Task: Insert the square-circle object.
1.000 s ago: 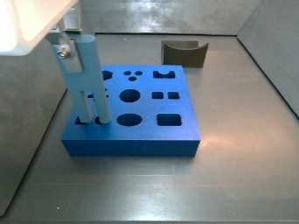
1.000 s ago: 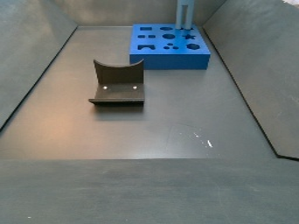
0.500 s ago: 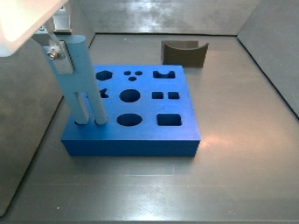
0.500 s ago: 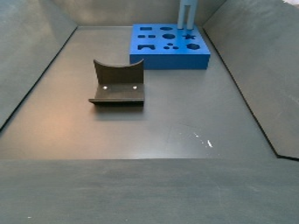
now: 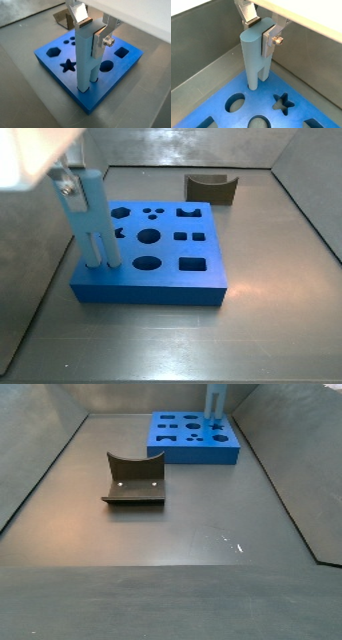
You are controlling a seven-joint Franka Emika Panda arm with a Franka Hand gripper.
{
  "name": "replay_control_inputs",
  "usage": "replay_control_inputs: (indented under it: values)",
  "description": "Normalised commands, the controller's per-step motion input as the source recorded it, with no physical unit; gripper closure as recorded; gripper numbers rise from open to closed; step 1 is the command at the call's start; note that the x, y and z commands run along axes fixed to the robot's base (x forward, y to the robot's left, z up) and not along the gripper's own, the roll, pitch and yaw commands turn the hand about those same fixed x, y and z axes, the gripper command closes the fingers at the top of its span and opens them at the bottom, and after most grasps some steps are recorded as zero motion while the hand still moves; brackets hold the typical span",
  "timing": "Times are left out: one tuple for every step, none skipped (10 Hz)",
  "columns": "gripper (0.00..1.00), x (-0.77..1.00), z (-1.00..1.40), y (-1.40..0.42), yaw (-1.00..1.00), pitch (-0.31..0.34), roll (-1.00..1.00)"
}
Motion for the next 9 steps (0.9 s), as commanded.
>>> replay_control_inputs:
  values:
    - [1.00, 0.00, -0.64, 0.09, 0.06, -0.044, -0.24]
    - [1.00, 0.00, -0.63, 0.07, 0.01, -0.017, -0.24]
    - [1.00, 0.00, -0.50, 0.08, 0.00, -0.029, -0.20]
    - [1.00, 0.00, -0.39, 0.06, 0.00, -0.026, -0.15]
    - [1.00, 0.00, -0.28, 0.00, 0.00, -0.004, -0.10]
    - [1.00, 0.00, -0.24, 0.00, 0.00, 0.000, -0.06]
    - [1.00, 0.00, -0.19, 0.00, 0.00, 0.000, -0.02]
    - [1.00, 0.00, -0.05, 0.00, 0.00, -0.023, -0.08]
    - [1.00, 0.00, 0.00, 0.00, 0.00, 0.000, 0.00]
